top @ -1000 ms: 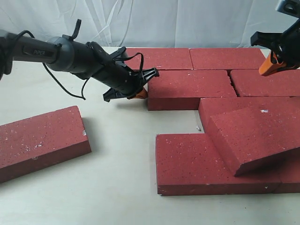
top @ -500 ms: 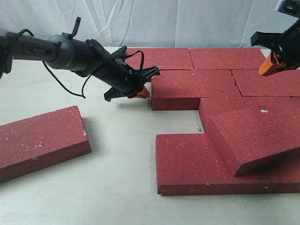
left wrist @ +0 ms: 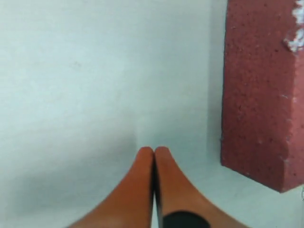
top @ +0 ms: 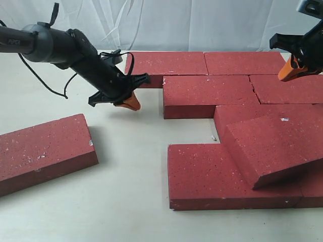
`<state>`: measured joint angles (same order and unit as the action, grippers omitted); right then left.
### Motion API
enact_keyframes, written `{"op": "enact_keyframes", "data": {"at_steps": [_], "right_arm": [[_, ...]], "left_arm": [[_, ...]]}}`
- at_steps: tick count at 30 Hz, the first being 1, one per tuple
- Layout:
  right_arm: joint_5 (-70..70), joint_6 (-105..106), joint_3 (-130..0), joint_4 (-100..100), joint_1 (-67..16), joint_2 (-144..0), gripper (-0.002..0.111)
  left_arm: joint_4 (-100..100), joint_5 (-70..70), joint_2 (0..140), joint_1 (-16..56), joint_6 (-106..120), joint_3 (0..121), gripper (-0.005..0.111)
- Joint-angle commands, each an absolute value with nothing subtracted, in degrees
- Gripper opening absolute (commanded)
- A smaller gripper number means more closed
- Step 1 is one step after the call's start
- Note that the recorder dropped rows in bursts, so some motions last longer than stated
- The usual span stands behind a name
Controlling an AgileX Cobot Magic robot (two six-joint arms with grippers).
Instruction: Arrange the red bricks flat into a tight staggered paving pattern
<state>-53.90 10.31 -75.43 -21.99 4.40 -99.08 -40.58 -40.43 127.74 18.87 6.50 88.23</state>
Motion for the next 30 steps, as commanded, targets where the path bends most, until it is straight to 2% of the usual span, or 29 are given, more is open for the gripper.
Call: {"op": "enact_keyframes", "data": {"at_steps": [1,18,30], "right_arm": [[-54.1,10.8,-75.1,-22.3,4.5,-99.2,-0.001],[-54.9,10.8,-75.1,-22.6,4.5,-99.2,-0.001],[-55.3,10.9,-75.1,-22.6,4.5,-99.2,-0.001]], "left_arm": [[-38.0,-41.9,123.7,18.9,6.5,88.4,0.000],[-25.8,-47.1,110.7,18.9,6.4,87.6,0.000],[-20.9,-45.0,101.3,18.9,6.4,77.7,0.000]]}}
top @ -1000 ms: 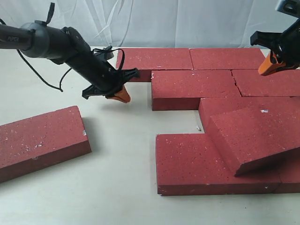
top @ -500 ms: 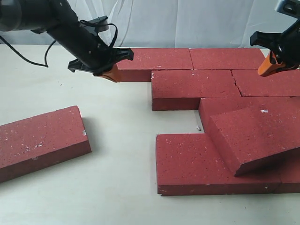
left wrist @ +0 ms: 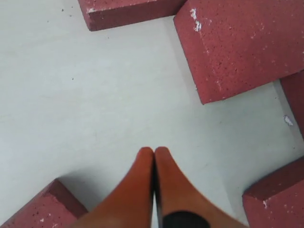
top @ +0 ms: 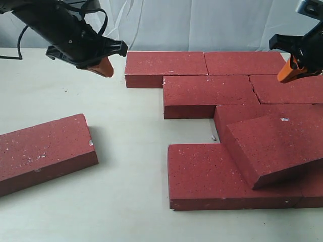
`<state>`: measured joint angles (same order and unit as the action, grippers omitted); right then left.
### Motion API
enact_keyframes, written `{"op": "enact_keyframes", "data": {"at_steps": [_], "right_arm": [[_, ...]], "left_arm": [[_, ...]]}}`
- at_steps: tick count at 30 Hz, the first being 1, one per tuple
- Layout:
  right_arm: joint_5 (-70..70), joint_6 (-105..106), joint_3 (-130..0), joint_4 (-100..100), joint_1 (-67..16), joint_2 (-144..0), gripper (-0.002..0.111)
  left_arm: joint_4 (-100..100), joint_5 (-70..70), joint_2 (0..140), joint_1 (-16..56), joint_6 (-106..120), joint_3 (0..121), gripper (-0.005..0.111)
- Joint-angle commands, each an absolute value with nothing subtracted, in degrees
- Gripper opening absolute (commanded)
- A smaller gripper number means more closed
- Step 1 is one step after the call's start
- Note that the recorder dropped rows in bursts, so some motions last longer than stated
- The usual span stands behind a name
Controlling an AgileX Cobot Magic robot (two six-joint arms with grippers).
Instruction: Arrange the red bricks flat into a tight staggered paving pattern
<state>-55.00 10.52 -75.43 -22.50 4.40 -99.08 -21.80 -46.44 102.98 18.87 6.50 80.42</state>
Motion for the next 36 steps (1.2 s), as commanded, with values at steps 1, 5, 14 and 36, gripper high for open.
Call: {"op": "enact_keyframes", "data": {"at_steps": [1,5,14,36], "right_arm": [[-55.4,10.9,-75.1,-22.6,4.5,-99.2,-0.001],[-55.5,10.9,-75.1,-22.6,4.5,-99.2,-0.001],[-55.7,10.9,-75.1,-22.6,4.5,-99.0,-0.001],[-55.9,10.9,-75.1,-22.6,4.5,-99.0,-0.001]], "left_arm": [[-20.9,-44.5,100.7,18.9,6.4,76.9,0.000],[-20.8,-42.9,99.0,18.9,6.6,73.1,0.000],[-18.7,-39.0,93.8,18.9,6.6,65.3,0.000],[-12.3,-38.1,82.3,19.0,6.5,61.5,0.000]]}}
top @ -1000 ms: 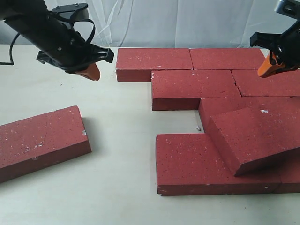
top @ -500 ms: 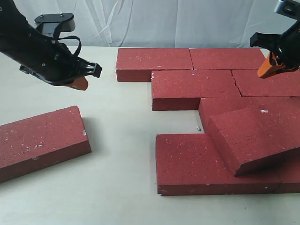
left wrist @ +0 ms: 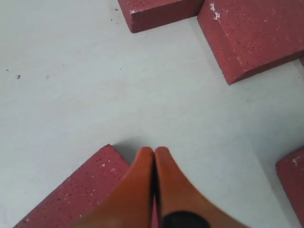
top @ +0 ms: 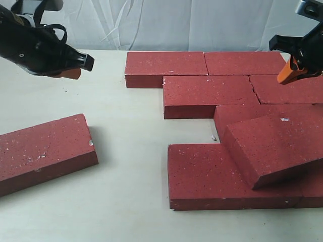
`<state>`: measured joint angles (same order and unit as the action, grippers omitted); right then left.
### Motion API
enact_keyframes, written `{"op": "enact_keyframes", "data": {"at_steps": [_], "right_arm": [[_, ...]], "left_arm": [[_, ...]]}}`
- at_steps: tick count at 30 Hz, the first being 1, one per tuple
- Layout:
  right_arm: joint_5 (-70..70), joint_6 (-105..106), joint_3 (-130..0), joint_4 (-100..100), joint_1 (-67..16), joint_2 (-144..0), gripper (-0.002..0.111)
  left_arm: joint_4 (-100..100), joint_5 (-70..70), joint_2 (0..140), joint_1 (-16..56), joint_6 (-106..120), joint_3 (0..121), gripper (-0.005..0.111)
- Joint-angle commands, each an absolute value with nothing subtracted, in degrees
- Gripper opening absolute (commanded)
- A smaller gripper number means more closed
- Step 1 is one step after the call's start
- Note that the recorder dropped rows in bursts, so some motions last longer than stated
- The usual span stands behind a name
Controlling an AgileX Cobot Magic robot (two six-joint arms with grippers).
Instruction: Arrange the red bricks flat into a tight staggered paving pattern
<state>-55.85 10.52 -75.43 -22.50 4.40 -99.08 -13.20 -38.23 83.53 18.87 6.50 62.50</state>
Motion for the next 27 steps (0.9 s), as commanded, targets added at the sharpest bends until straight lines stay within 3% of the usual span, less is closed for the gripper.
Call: {"op": "enact_keyframes", "data": {"at_steps": [1,12,27], "right_arm": [[-55.9,10.9,-75.1,-22.6,4.5,-99.0,-0.001],[-56.0,10.9,-75.1,-22.8,4.5,-99.0,-0.001],[-58.2,17.6,-75.1,-29.0,4.5,-98.4,-0.001]], "left_arm": [[-12.3,-37.7,82.0,19.0,6.5,60.9,0.000],[-13.7,-36.5,81.4,19.1,6.4,55.6,0.000],[-6.4,-35.8,80.7,27.7,6.0,55.0,0.000]]}}
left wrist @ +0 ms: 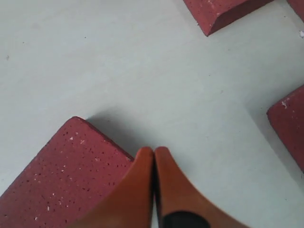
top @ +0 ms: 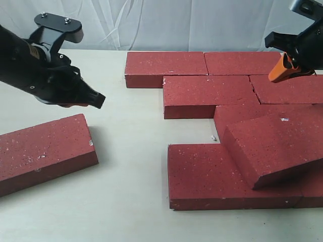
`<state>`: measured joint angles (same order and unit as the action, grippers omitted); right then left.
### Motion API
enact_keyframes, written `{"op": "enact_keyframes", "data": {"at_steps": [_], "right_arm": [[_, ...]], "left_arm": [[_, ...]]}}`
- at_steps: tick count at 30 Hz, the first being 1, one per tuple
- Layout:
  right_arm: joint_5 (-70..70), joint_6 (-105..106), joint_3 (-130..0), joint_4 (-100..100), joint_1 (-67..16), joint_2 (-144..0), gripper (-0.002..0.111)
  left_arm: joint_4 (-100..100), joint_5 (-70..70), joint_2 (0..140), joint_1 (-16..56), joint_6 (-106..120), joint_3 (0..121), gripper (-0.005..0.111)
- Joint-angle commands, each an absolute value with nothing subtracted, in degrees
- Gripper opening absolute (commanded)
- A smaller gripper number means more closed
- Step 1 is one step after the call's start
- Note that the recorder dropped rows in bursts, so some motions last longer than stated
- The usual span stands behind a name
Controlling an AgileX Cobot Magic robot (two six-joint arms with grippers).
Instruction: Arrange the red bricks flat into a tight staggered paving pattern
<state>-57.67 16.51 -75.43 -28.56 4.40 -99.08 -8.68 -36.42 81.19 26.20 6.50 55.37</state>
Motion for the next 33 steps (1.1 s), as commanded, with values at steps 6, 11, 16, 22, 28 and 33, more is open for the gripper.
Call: {"op": "enact_keyframes", "data": {"at_steps": [6,11,16,22,28,33], "right_arm": [[-58.3,17.9,-75.1,-29.0,4.5,-97.2,-0.001],[-58.5,17.9,-75.1,-28.9,4.5,-96.1,-0.001],[-59.1,17.9,-75.1,-28.4,3.9,-94.4,-0.001],[-60.1,17.9,-75.1,-23.5,-1.6,-91.4,-0.001],[-61.8,16.6,-75.1,-17.7,-6.9,-89.2,-0.001],[-62.4,13.9,-75.1,-13.4,-7.5,-88.3,-0.001]], "left_arm": [[-6.0,-35.6,80.7,28.8,6.0,55.0,0.000],[-5.5,-35.6,80.7,29.9,6.0,55.0,0.000],[-5.4,-35.6,80.7,29.8,6.0,55.0,0.000],[-5.5,-35.6,80.7,29.8,6.0,55.0,0.000],[-5.4,-36.0,79.5,29.8,5.0,55.0,0.000],[-3.6,-36.4,76.6,29.8,2.8,55.0,0.000]]}}
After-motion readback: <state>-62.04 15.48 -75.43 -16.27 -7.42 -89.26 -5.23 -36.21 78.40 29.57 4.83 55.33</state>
